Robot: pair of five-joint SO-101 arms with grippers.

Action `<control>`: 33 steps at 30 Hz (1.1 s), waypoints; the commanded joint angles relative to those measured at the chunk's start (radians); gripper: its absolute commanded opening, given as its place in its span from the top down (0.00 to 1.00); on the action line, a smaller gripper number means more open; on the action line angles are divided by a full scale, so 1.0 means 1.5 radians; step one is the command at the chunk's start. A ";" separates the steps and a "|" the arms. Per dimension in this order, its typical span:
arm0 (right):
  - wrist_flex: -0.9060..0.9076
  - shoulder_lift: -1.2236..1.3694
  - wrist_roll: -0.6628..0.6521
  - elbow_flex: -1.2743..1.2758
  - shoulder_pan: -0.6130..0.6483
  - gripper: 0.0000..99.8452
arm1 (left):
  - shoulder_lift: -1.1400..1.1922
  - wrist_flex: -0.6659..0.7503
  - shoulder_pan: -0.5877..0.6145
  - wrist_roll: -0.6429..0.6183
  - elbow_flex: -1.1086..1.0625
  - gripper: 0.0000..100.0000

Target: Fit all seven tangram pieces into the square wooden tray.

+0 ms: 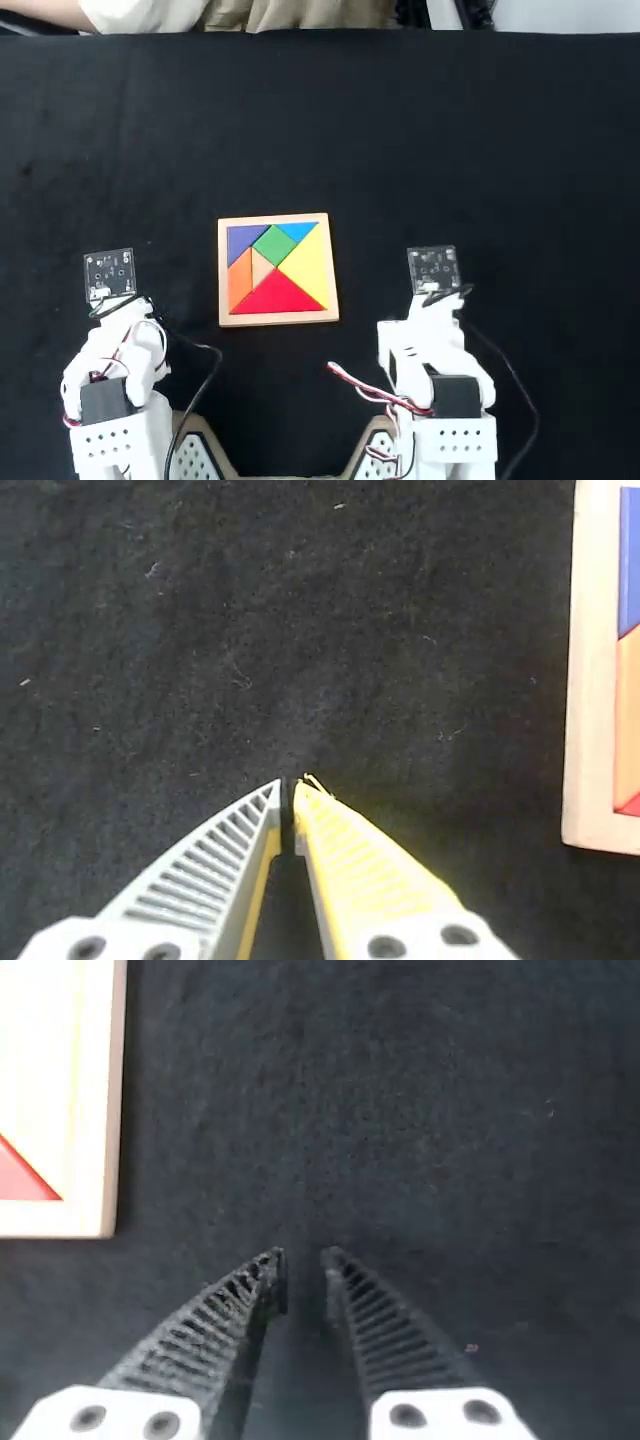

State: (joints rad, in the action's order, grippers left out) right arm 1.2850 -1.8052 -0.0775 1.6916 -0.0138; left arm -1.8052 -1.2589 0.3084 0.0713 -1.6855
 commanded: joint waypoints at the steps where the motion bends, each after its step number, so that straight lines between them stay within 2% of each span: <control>1: 0.000 -0.031 -0.019 -0.004 -0.018 0.99 | -0.007 -0.007 0.011 -0.005 -0.009 0.96; 6: 0.000 -0.031 0.040 -0.004 -0.023 0.99 | -0.007 -0.007 0.009 -0.005 -0.009 0.96; 33: 0.003 -0.038 0.040 -0.004 -0.020 0.99 | -0.007 -0.007 0.010 -0.005 -0.009 0.96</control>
State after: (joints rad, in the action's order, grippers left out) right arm 1.2850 -1.8052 -0.0192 1.6916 -0.0292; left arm -1.8067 -1.2651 0.3084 0.0713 -1.6855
